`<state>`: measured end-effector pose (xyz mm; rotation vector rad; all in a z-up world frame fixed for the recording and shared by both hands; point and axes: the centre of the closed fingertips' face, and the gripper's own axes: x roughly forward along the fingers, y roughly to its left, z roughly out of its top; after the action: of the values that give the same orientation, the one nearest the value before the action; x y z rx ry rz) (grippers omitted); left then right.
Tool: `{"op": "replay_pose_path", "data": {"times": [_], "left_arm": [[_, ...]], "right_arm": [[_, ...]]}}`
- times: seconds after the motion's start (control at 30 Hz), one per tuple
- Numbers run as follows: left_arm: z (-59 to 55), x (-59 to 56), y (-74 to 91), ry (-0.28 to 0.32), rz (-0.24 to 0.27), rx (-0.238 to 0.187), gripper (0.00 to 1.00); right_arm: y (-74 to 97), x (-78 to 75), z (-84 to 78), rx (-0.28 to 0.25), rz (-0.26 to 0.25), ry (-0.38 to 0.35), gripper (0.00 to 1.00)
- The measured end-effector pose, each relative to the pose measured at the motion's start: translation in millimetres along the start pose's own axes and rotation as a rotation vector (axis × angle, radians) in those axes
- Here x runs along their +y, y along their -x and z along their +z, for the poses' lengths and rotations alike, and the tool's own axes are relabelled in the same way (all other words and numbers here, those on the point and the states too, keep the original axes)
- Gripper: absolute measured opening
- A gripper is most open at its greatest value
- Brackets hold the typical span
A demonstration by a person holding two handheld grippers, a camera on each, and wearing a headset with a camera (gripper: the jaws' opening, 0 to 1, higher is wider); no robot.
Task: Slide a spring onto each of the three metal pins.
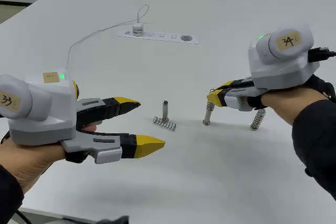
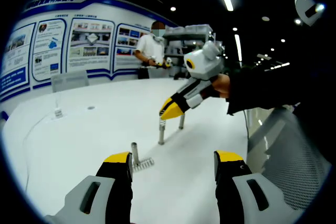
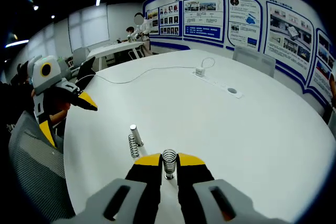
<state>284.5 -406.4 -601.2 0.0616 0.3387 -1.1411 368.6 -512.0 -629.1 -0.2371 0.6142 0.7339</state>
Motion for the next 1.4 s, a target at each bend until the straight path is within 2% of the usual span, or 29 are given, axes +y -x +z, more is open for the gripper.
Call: {"op": "replay_pose_path", "data": {"times": [0.47, 0.8, 1.17, 1.4], "left_arm": [[0.3, 0.4, 0.3, 0.003, 0.001, 0.0, 0.64], [0.6, 1.1, 0.5, 0.005, 0.004, -0.003, 0.64], [0.6, 1.4, 0.5, 0.005, 0.003, -0.007, 0.64], [1.4, 0.5, 0.3, 0.001, 0.001, -0.008, 0.64]], "right_arm": [[-16.4, 0.6, -26.1, 0.053, -0.004, -0.033, 0.12], [-21.2, -0.3, -35.2, 0.079, -0.003, -0.043, 0.12], [-17.5, -1.2, -51.2, 0.114, -0.001, -0.042, 0.13], [-9.3, 10.6, -59.4, 0.125, 0.009, -0.041, 0.13]]}}
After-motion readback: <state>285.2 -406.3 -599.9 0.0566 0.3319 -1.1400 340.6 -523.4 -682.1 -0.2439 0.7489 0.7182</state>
